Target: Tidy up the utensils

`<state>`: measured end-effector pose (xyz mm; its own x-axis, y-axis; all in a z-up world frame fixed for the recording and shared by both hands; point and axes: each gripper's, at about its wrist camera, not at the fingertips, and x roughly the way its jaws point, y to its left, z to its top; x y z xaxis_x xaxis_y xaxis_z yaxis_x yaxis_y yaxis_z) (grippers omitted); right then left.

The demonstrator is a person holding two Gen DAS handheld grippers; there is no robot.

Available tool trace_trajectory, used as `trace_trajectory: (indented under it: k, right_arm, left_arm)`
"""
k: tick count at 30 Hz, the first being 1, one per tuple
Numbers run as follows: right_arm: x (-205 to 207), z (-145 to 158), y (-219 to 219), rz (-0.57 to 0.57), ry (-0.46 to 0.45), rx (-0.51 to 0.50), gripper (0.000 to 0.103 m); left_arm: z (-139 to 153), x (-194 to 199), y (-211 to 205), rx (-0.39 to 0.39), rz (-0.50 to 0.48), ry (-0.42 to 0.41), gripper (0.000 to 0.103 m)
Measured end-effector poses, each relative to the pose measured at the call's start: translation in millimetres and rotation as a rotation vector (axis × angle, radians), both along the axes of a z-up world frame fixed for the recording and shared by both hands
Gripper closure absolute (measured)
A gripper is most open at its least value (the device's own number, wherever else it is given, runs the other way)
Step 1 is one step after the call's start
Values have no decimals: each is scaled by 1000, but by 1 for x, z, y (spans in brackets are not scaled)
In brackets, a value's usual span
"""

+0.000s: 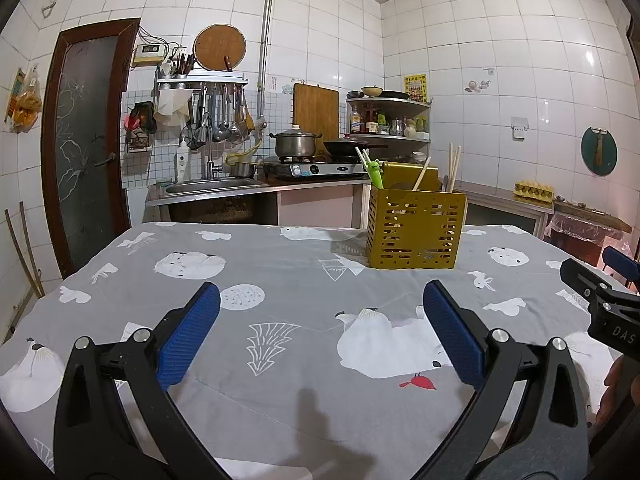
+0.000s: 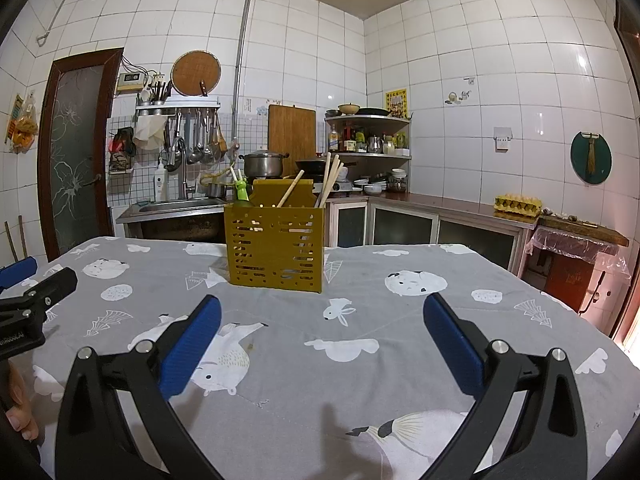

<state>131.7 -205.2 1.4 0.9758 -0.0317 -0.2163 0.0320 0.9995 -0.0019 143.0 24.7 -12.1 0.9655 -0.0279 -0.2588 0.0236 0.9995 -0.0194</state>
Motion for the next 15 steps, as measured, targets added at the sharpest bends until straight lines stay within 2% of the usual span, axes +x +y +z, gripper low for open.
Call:
trace_trajectory:
  k: [15]
  right_arm:
    - [0,0,0,-1,-5,-2,4]
  left_arm:
    - [0,0,0,1,0,0,5]
